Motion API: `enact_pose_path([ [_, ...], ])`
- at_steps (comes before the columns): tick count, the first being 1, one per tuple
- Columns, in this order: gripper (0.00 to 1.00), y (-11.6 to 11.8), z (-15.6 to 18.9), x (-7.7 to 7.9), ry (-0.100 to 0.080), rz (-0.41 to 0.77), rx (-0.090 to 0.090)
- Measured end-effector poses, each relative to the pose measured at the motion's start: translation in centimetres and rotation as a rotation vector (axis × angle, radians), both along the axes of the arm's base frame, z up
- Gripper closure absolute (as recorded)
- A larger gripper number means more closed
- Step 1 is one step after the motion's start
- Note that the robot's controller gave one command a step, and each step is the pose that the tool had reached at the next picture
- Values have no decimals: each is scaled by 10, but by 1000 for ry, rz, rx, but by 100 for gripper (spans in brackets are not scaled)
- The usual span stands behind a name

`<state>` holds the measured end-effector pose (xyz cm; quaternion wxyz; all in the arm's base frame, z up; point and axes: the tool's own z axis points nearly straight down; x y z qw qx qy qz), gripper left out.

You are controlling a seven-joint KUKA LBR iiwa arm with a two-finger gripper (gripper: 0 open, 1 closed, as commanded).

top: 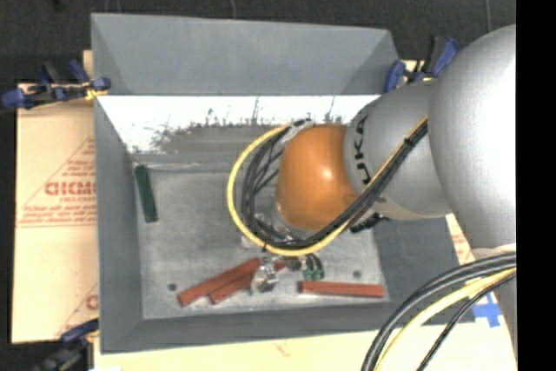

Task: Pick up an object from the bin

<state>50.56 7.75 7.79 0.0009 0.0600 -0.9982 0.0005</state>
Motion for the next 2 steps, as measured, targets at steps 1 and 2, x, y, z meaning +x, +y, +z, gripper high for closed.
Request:
enact_pose_path([
  [1, 100, 0, 0, 0, 0, -1, 0],
  [2, 100, -12, 191, 26, -2, 2, -1],
])
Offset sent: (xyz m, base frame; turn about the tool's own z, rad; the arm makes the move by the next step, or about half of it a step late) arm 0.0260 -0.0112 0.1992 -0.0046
